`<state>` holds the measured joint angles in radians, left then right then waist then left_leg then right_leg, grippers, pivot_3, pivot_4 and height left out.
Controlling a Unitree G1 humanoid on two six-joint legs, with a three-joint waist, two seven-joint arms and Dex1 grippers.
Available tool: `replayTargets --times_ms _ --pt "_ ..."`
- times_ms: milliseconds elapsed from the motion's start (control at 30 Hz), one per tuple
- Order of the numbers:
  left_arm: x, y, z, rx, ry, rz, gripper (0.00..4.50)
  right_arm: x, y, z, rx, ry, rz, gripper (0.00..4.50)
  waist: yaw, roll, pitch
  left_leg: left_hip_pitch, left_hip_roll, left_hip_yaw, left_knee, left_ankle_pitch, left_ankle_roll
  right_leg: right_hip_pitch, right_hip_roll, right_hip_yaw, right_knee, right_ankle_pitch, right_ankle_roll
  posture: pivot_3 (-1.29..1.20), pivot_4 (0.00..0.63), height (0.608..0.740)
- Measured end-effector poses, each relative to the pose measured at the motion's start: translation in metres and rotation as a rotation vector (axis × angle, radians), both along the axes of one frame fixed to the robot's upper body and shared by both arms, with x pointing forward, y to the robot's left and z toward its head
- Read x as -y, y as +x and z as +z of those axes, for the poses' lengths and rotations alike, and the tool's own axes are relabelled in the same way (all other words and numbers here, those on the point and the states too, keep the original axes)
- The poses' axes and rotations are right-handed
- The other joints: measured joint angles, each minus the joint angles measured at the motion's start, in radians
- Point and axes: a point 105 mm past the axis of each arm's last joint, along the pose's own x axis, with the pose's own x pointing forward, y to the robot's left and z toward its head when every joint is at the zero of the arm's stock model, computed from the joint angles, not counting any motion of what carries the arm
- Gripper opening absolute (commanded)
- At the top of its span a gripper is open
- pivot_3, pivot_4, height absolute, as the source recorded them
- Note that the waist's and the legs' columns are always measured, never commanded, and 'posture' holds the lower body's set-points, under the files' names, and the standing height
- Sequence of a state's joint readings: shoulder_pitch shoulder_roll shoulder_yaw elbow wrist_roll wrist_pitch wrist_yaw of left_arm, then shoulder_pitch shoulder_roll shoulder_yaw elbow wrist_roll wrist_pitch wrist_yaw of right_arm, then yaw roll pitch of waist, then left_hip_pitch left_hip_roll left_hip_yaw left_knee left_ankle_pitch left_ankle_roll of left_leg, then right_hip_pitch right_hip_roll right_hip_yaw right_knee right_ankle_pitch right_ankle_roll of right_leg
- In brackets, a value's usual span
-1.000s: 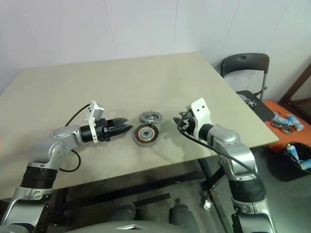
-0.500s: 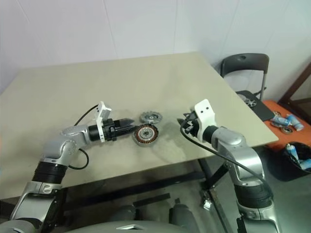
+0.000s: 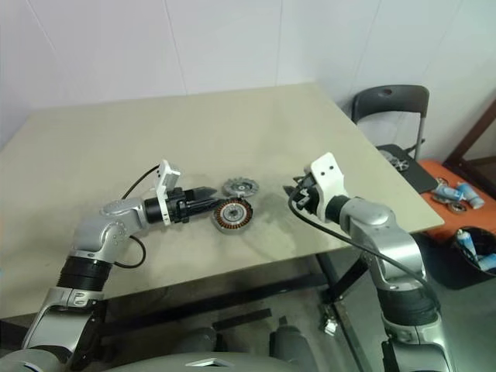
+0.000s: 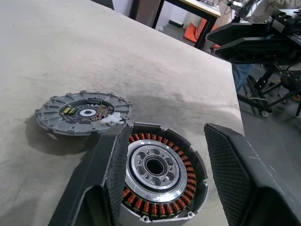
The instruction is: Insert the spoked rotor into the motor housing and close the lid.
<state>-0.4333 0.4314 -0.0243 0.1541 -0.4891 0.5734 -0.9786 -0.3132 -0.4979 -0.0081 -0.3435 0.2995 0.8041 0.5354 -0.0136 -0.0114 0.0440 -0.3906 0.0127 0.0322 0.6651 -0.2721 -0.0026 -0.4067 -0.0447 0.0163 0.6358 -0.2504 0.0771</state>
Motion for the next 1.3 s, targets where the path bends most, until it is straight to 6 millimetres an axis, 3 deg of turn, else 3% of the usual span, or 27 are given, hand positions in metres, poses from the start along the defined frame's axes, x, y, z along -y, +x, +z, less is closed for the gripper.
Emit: replayTargets --times_ms 1300 --pt "-0.011 -0.008 0.004 -0.006 -0.027 0.016 2.7 -0.011 0.002 -0.005 -0.017 0.012 0.072 1.63 0.0 0.0 0.0 0.0 0.0 0.0 0.0 0.0 0.0 0.0 0.0 0.0 0.0 0.0 0.0 0.0 0.0 0.74"
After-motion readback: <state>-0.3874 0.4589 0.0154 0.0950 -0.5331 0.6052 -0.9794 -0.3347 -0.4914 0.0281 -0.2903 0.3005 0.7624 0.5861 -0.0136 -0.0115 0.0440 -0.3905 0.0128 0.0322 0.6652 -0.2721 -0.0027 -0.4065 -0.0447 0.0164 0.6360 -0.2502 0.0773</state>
